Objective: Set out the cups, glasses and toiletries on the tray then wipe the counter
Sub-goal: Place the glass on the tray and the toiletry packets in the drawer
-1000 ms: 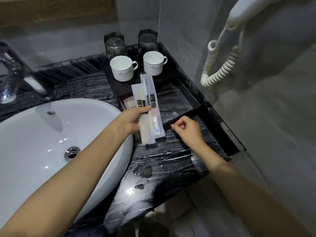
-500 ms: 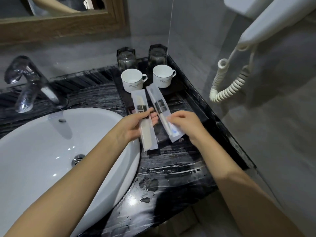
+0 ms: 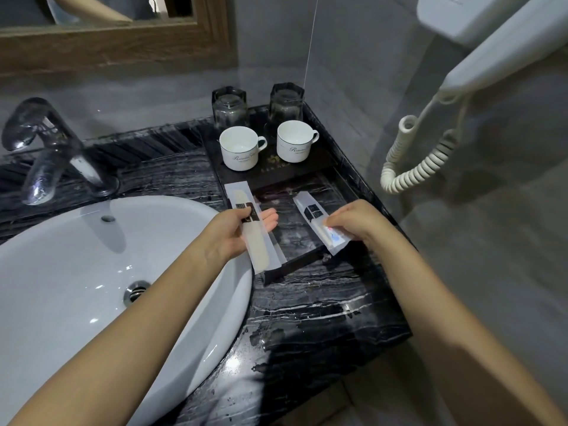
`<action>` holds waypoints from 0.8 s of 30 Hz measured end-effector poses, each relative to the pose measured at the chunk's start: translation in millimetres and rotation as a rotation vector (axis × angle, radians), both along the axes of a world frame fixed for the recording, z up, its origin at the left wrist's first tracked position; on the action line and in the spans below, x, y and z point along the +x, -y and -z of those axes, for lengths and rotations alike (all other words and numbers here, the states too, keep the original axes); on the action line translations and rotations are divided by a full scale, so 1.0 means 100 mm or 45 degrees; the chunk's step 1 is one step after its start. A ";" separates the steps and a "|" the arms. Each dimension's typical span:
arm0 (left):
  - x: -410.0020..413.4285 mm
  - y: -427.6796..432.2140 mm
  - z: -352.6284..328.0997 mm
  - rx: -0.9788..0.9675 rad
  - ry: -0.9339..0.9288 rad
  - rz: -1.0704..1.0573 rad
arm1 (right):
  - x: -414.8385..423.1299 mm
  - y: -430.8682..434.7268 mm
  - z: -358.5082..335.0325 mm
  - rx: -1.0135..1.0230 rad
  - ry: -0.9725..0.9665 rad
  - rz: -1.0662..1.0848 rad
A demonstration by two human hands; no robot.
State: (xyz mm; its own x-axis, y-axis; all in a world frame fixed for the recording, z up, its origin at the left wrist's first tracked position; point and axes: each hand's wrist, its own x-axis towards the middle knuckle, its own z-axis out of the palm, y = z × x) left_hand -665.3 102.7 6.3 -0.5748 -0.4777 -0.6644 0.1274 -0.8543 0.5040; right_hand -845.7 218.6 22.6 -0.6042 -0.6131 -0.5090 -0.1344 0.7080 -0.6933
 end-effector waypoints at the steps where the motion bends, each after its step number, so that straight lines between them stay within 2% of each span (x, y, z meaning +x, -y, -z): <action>1: -0.01 0.00 0.00 -0.006 0.010 0.004 | -0.02 0.08 0.02 0.015 -0.017 0.003; 7: -0.04 0.01 0.02 -0.051 0.035 0.022 | -0.13 0.51 0.27 0.224 -0.200 -0.131; 13: -0.07 0.05 0.06 -0.135 0.156 0.021 | -0.23 0.55 0.53 0.522 -0.426 -0.273; 19: -0.11 0.06 0.06 -0.133 0.153 -0.013 | -0.20 0.53 0.47 0.493 -0.464 -0.312; 21: -0.13 0.05 0.05 -0.140 0.168 -0.026 | -0.17 0.49 0.42 0.490 -0.554 -0.303; 23: -0.13 0.04 0.04 -0.156 0.193 -0.053 | -0.09 0.43 0.32 0.302 -0.691 -0.263; 24: -0.14 0.04 0.05 -0.174 0.207 -0.066 | -0.02 0.41 0.25 0.131 -0.661 -0.237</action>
